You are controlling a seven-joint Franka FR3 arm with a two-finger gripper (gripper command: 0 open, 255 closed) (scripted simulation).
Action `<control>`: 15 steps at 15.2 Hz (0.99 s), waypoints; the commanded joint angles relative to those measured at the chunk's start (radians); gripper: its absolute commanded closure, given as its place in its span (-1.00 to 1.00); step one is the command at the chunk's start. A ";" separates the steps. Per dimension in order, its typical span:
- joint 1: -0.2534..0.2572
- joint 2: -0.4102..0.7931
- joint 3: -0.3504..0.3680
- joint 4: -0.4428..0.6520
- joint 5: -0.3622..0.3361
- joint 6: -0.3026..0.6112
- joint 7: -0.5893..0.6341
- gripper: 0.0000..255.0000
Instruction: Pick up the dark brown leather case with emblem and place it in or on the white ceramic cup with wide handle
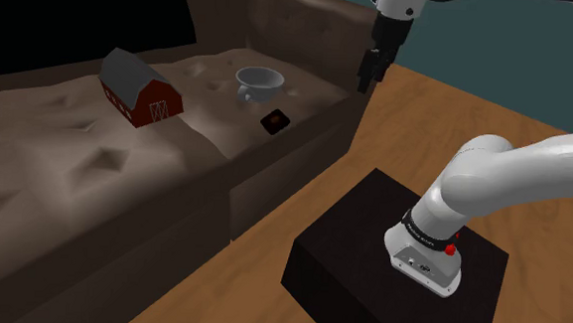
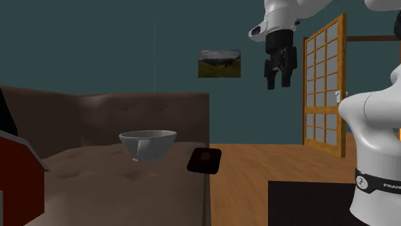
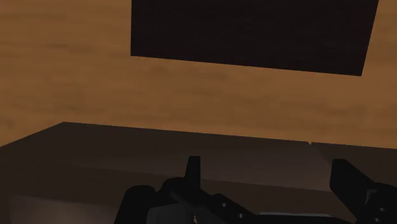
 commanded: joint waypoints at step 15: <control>0.068 0.562 -0.256 0.121 0.490 0.309 -0.179 -1.00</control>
